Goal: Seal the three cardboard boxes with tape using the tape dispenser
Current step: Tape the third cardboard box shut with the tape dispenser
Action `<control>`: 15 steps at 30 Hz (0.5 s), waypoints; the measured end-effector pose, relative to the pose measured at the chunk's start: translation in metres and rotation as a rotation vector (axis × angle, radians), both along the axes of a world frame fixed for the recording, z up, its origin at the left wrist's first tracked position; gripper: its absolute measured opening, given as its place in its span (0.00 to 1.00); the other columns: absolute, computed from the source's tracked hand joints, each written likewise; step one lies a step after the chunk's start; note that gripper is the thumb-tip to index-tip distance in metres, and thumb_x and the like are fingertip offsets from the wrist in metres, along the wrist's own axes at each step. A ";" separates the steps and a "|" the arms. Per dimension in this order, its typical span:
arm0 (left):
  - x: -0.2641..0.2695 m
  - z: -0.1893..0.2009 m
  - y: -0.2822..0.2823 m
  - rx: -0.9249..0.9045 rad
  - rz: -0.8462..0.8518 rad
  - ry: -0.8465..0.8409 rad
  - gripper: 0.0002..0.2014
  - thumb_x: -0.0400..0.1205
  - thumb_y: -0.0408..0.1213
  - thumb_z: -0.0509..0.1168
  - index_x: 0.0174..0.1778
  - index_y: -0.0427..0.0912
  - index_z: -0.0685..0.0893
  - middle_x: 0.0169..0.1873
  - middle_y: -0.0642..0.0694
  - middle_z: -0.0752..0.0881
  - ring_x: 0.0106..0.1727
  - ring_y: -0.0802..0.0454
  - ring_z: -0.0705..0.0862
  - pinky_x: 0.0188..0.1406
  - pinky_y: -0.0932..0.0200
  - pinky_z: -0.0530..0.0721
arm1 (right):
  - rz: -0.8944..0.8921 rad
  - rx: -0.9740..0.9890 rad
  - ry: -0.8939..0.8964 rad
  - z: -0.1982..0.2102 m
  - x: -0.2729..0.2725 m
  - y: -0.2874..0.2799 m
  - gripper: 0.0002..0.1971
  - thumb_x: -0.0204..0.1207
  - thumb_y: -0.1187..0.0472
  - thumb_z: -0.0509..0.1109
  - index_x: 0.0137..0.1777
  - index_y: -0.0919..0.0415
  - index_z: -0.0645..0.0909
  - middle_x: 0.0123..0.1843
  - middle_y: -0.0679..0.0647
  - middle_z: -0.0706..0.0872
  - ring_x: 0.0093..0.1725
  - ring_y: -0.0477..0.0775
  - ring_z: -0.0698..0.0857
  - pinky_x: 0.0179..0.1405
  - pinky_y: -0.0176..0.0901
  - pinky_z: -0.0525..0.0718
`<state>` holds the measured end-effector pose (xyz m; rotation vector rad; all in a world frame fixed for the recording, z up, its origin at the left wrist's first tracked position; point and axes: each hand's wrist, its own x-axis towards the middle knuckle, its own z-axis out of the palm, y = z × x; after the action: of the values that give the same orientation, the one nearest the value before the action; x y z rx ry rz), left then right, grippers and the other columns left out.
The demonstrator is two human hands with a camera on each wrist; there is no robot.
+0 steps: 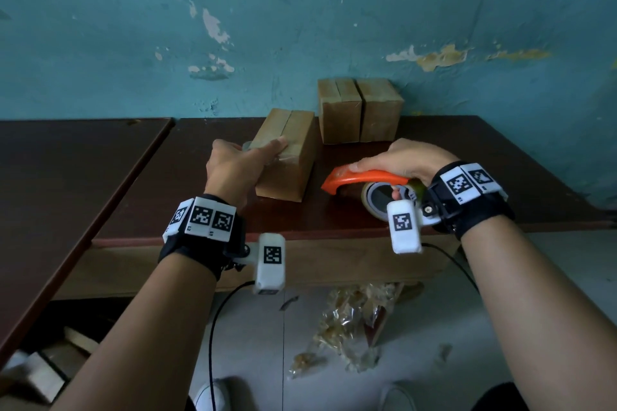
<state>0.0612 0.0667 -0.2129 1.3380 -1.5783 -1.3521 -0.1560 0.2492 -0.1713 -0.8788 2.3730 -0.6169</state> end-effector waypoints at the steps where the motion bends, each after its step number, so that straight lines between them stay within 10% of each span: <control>1: -0.001 0.001 0.000 0.005 0.005 -0.002 0.47 0.59 0.66 0.89 0.65 0.44 0.76 0.60 0.44 0.86 0.57 0.45 0.89 0.55 0.43 0.94 | -0.051 -0.055 0.016 -0.002 -0.007 0.003 0.34 0.72 0.29 0.79 0.52 0.64 0.86 0.33 0.57 0.94 0.31 0.57 0.92 0.43 0.49 0.90; 7: 0.001 0.005 0.003 0.038 0.013 -0.002 0.60 0.47 0.74 0.85 0.70 0.41 0.80 0.57 0.44 0.89 0.54 0.44 0.91 0.49 0.44 0.95 | -0.150 -0.231 0.303 -0.015 -0.024 0.000 0.24 0.80 0.41 0.73 0.34 0.62 0.82 0.38 0.62 0.90 0.36 0.62 0.90 0.36 0.49 0.84; 15: -0.001 0.003 0.008 -0.005 0.012 0.037 0.58 0.49 0.83 0.78 0.64 0.41 0.87 0.54 0.44 0.92 0.52 0.45 0.92 0.52 0.44 0.94 | -0.077 -0.118 0.545 -0.039 -0.012 -0.019 0.21 0.76 0.40 0.81 0.47 0.60 0.87 0.47 0.59 0.90 0.45 0.60 0.87 0.36 0.46 0.75</control>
<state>0.0607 0.0746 -0.2104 1.3104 -1.5459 -1.3576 -0.1683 0.2303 -0.2102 -1.1244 2.8885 -0.6111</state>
